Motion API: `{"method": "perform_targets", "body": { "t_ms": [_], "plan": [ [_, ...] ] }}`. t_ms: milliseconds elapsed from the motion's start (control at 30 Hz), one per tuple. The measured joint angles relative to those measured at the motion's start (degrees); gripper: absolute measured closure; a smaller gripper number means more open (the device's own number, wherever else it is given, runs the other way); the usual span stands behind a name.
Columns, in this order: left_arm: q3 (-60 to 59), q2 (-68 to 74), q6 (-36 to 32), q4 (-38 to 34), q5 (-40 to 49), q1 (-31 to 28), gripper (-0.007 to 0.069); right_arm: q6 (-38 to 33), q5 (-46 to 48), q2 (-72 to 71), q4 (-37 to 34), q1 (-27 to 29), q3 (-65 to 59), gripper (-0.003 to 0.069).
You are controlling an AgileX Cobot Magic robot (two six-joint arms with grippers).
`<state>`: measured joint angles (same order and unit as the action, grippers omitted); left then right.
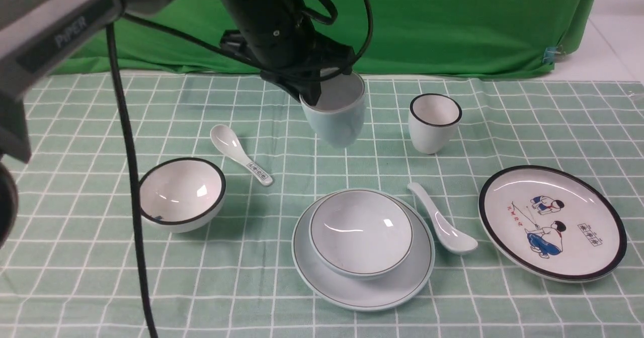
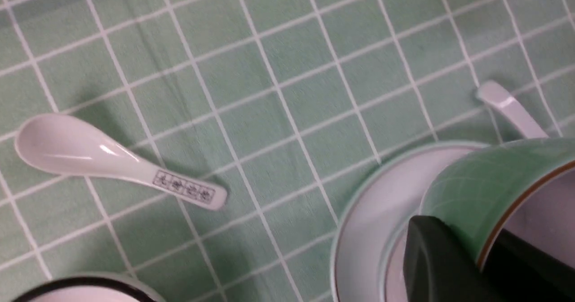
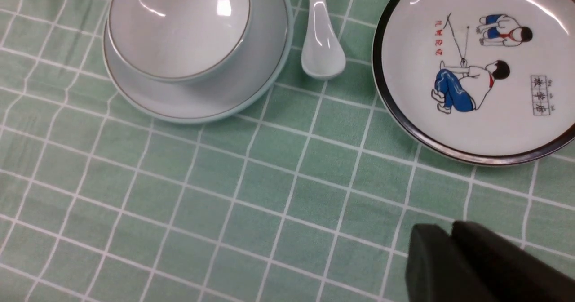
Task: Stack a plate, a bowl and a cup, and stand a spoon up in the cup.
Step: Use the left arm to put the blue teacup into the blue rice bowl in the middle
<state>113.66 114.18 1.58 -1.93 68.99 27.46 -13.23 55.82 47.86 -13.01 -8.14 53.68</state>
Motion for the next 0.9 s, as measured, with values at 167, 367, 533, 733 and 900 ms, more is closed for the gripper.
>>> {"method": "perform_targets", "body": {
  "t_ms": [167, 367, 533, 733, 900],
  "plan": [
    [-10.52, -0.67, -0.19, -0.99, -0.51, 4.69, 0.0594, 0.00, -0.06, 0.00, 0.00, 0.00, 0.00, 0.0569],
    [-17.56, -0.61, 0.75, -0.89, -10.32, 5.47, 0.0594, 0.00, -0.19, 0.00, 0.00, 0.00, 0.00, 0.0569],
    [-18.72, -0.35, 1.60, -0.27, -13.96, 5.47, 0.0594, 0.00, -0.23, 0.00, 0.00, 0.00, 0.00, 0.0569],
    [-18.72, 0.90, 1.60, -1.63, -12.97, 5.42, 0.0592, 0.00, -0.41, 0.00, 0.00, 0.00, 0.00, 0.0569],
    [-18.72, 1.63, 1.60, -1.36, -12.31, 5.42, 0.0590, 0.00, -0.41, 0.00, 0.00, 0.00, 0.00, 0.0569]
  ]
}}
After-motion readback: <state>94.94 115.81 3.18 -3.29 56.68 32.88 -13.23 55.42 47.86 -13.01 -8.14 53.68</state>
